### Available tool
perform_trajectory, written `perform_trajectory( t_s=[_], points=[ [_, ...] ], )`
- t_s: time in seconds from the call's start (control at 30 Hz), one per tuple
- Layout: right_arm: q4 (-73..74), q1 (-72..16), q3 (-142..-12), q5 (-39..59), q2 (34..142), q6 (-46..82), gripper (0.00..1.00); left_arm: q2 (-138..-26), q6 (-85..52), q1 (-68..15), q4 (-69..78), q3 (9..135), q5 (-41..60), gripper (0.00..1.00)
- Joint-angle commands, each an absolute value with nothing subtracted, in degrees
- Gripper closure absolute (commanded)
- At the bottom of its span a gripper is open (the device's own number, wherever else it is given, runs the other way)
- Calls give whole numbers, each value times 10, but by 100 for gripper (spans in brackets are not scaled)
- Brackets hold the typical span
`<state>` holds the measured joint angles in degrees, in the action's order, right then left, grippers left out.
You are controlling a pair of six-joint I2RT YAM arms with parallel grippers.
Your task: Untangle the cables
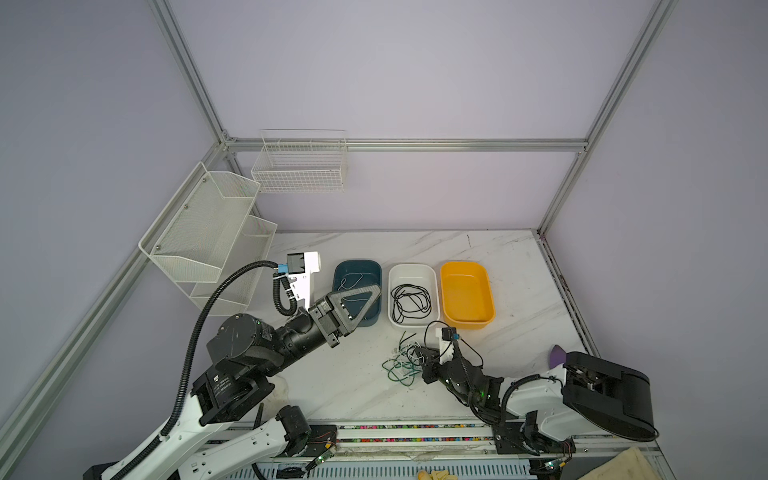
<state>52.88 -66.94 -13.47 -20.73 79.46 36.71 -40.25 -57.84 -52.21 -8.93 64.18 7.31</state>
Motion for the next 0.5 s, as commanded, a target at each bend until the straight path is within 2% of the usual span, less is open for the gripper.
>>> perform_trajectory(
  t_s=[0.0,0.17,0.33,0.47],
  points=[
    [511,-674,-133,-208,743,361,94,-400,-576,-525,-88,610,73,100],
    [494,-674,-122,-195,695,349,100,-384,-618,-524,-70,499,67,100],
    [481,-674,-120,-192,665,340,100,-372,-670,-524,-18,382,76,100],
    [479,-674,-125,-187,665,338,100,-375,-702,-525,32,314,93,82]
  ],
)
